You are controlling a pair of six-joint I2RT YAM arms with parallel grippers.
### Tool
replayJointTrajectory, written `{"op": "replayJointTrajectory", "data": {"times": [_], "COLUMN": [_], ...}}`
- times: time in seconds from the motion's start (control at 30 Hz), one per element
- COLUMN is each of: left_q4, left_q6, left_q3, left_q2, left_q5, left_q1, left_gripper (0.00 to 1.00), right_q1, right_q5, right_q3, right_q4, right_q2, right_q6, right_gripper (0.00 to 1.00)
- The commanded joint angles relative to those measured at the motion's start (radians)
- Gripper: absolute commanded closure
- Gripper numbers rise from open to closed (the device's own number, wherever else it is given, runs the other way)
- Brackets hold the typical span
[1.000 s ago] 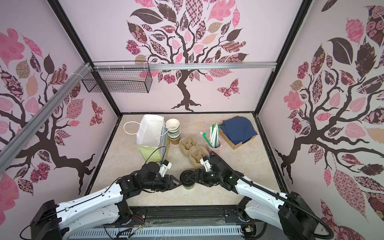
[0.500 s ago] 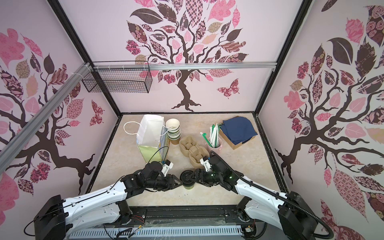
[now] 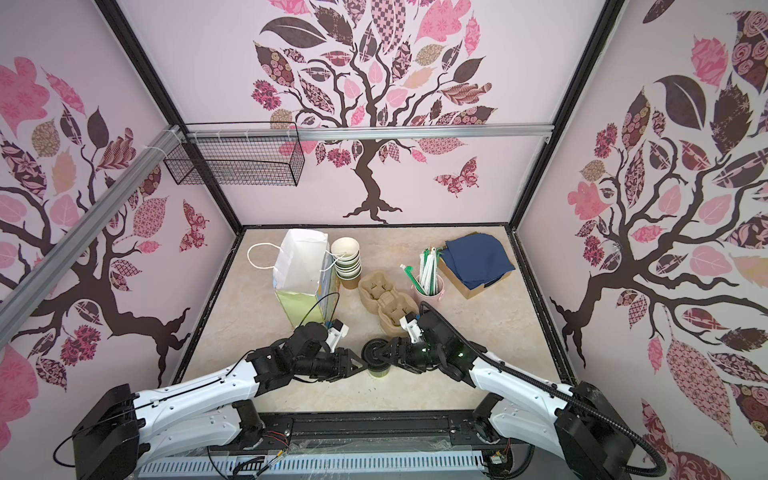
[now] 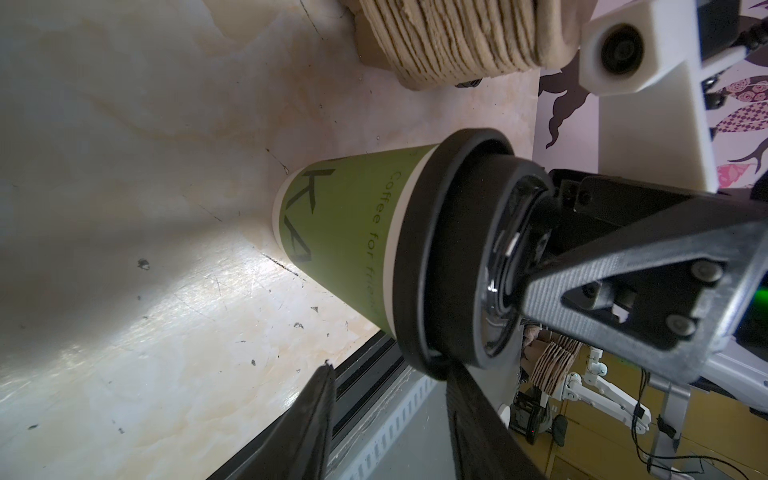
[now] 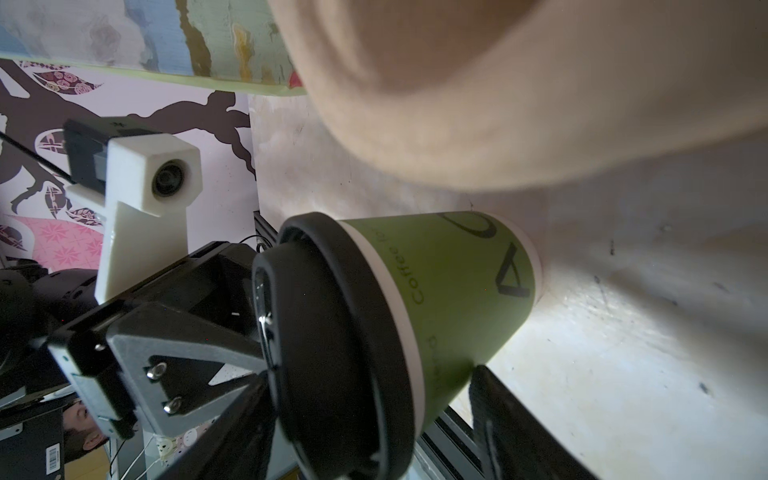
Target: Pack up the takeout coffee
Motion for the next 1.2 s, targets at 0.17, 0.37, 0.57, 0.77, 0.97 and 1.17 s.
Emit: {"op": "replayJointTrajectory", "data": {"times": [0.17, 0.37, 0.57, 0.77, 0.97, 1.17], "left_q4": [-0.045, -0.091, -0.148, -0.173, -0.192, -0.222], "left_q6": [-0.003, 0.008, 0.037, 0.055, 0.068, 0.087], "left_q3": [-0.012, -0.003, -0.002, -0.002, 0.004, 0.034], "left_q2": [0.036, 0.061, 0.09, 0.115, 0.14, 0.119], "left_q5": [-0.05, -0.063, -0.058, -0.068, -0.081, -0.099], "left_q1": [0.005, 0.005, 0.005, 0.005, 0.005, 0.005], "left_gripper": [0.53, 0.53, 0.54, 0.54, 0.54, 0.53], "right_q1": [-0.002, -0.002, -0.002, -0.002, -0.002, -0.002], "right_q5": [0.032, 0.042, 0.042, 0.039, 0.039, 0.037], "right_q3": [-0.013, -0.028, -0.033, -0.032, -0.03, -0.03], "right_q4": [-0.087, -0.099, -0.101, -0.099, -0.099, -0.099], "right_q2": [0.002, -0.005, -0.012, -0.015, -0.018, -0.022], "right_q6": [-0.023, -0.015, -0.014, -0.011, -0.01, -0.009], "right_gripper": [0.27, 0.29, 0.29, 0.29, 0.29, 0.29]}}
